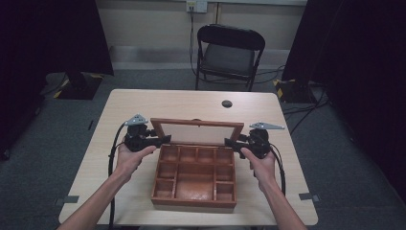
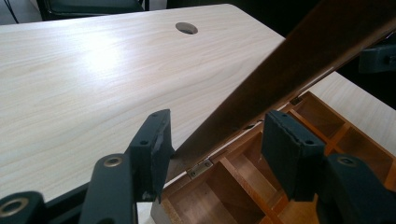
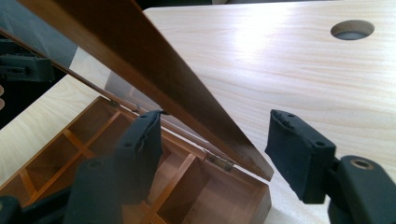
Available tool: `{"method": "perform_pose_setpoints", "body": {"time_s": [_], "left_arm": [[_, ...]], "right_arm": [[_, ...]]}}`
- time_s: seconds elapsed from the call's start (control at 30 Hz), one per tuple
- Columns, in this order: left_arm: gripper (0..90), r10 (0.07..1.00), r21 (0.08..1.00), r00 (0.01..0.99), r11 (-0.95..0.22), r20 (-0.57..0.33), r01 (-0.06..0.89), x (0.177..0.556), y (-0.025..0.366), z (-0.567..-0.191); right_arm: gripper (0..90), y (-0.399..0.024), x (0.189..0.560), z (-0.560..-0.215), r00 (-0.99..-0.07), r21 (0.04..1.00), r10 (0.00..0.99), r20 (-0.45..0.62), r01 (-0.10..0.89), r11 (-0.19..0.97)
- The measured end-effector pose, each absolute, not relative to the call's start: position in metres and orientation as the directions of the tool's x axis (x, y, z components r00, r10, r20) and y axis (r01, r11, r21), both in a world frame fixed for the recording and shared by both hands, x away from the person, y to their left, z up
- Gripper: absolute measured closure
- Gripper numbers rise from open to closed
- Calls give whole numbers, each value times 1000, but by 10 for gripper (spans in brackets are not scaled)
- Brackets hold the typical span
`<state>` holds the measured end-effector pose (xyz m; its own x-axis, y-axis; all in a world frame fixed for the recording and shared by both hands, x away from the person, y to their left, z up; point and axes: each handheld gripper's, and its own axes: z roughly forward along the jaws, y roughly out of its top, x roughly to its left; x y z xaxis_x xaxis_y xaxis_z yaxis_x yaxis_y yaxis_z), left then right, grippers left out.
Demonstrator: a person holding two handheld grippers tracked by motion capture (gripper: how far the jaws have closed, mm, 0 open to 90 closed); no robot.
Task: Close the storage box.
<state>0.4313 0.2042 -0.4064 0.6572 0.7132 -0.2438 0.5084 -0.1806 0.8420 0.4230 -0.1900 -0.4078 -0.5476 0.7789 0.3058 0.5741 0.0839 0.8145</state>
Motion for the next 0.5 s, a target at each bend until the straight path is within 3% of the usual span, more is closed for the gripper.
{"method": "perform_pose_setpoints", "body": {"time_s": [0.1,0.5], "left_arm": [[431,713,841,653,-169,-256,514,432,204,-406],[410,707,844,648,-138,-282,518,435,204,-404]], "right_arm": [[304,-193,423,-409,-538,807,790,293,583,98],[325,-214,430,-421,-477,746,845,241,648,153]]}}
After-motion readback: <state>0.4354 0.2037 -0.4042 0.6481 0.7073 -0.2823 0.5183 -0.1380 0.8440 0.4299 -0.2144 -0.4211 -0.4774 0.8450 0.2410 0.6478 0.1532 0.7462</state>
